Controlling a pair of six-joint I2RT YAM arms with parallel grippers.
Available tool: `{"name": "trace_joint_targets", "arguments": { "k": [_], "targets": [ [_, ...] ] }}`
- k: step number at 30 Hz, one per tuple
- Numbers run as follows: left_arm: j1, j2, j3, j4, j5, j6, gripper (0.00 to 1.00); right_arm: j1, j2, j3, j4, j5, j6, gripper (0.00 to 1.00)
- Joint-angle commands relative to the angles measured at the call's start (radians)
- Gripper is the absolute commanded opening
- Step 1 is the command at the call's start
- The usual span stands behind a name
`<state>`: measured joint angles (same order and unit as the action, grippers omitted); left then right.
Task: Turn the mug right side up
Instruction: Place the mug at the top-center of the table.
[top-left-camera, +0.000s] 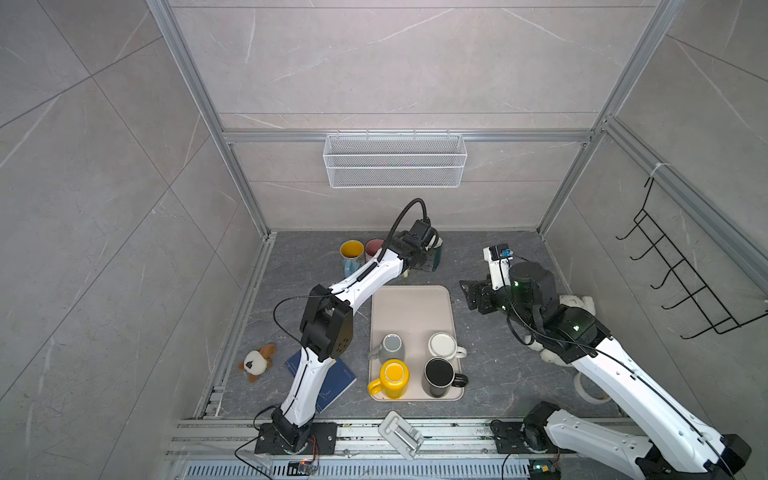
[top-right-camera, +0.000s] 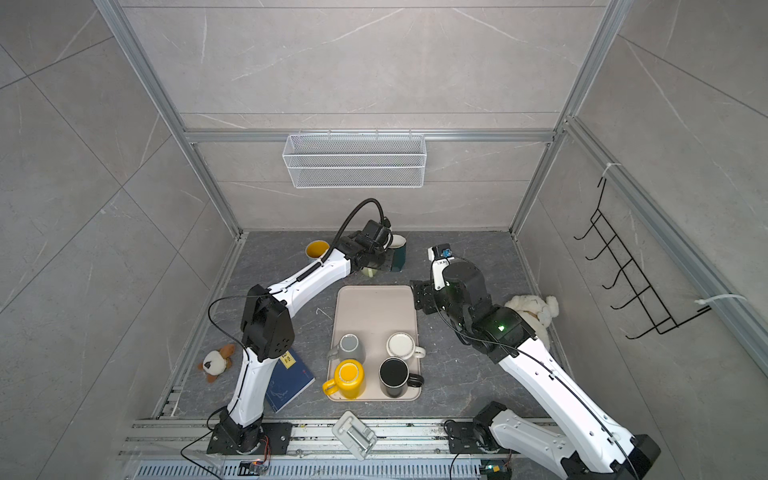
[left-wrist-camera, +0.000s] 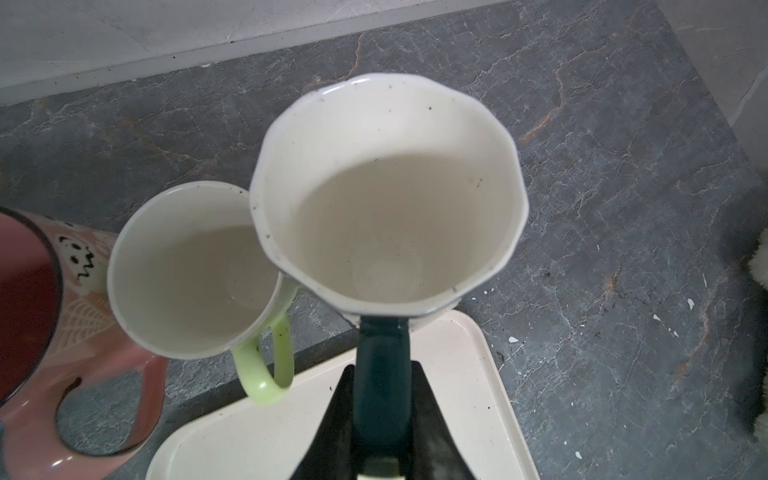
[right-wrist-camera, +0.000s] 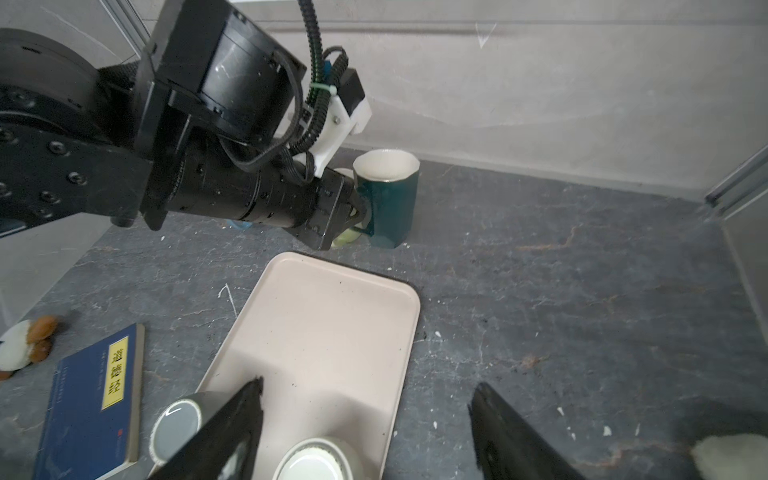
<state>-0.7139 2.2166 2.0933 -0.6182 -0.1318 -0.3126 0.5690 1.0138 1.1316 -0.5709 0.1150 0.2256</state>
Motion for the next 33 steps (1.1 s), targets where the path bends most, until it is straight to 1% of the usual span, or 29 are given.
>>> {"name": "trace_joint_targets", "arguments": {
  "k": [1,6,10,14,21,24,25,33],
  "targets": [
    [-0.003,0.001,0.086,0.098,-0.046,-0.007,0.0,-0.052,0.019,0.02,-0.041,-0.18,0.064,0.8],
    [-0.005,0.045,0.13,0.071,-0.074,0.003,0.0,-0.152,0.046,0.001,-0.001,-0.369,0.117,0.8],
    [-0.004,0.066,0.135,0.075,-0.089,0.003,0.0,-0.227,0.067,-0.022,0.038,-0.502,0.16,0.8],
    [-0.003,0.083,0.14,0.078,-0.091,0.005,0.0,-0.285,0.075,-0.048,0.072,-0.592,0.194,0.8],
    [0.002,0.107,0.151,0.088,-0.087,0.008,0.0,-0.329,0.078,-0.075,0.1,-0.648,0.216,0.8],
    [0.002,0.107,0.155,0.087,-0.087,0.008,0.0,-0.34,0.078,-0.08,0.105,-0.656,0.219,0.8],
    [0.002,0.139,0.154,0.088,-0.088,0.009,0.0,-0.342,0.078,-0.083,0.107,-0.657,0.221,0.8],
    [0.004,0.152,0.137,0.104,-0.122,0.005,0.0,-0.36,0.078,-0.096,0.115,-0.668,0.222,0.8]
  ]
}}
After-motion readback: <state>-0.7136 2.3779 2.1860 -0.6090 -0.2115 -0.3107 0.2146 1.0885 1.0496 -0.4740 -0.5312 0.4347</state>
